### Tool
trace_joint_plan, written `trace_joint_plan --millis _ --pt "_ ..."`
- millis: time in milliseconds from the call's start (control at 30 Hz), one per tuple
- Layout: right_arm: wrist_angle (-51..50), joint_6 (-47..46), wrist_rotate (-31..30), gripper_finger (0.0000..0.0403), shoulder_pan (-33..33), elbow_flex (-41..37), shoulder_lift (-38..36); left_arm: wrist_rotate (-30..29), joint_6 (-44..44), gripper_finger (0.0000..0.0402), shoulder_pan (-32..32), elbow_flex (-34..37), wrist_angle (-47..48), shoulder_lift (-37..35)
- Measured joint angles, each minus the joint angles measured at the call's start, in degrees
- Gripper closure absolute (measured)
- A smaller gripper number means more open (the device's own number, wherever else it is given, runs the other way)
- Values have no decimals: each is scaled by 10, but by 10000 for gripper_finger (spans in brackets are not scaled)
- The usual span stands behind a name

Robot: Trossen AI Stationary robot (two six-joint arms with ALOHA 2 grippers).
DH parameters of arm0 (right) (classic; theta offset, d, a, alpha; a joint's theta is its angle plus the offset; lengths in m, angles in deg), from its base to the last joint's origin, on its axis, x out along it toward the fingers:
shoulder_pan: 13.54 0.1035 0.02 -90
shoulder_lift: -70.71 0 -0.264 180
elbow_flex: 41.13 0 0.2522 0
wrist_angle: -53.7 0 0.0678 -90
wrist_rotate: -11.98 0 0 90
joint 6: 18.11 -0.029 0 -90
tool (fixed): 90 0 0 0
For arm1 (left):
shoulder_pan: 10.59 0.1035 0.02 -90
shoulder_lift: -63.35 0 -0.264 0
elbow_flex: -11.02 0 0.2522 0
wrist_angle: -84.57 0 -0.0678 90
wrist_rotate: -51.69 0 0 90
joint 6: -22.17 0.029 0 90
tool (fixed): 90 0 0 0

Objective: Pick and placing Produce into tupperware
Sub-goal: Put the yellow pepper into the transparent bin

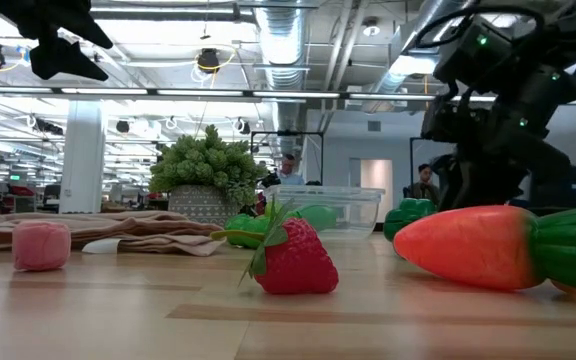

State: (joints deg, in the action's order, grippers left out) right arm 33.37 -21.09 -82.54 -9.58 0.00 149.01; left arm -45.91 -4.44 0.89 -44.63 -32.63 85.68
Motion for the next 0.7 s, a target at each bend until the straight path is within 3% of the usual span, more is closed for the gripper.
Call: trace_joint_plan --millis 433,700 --pt "3 -1 -4 269 0 26 67 -3 2 91 0 0 1 0" --pt "5 -15 0 308 0 26 70 -3 3 91 0 0 1 0"
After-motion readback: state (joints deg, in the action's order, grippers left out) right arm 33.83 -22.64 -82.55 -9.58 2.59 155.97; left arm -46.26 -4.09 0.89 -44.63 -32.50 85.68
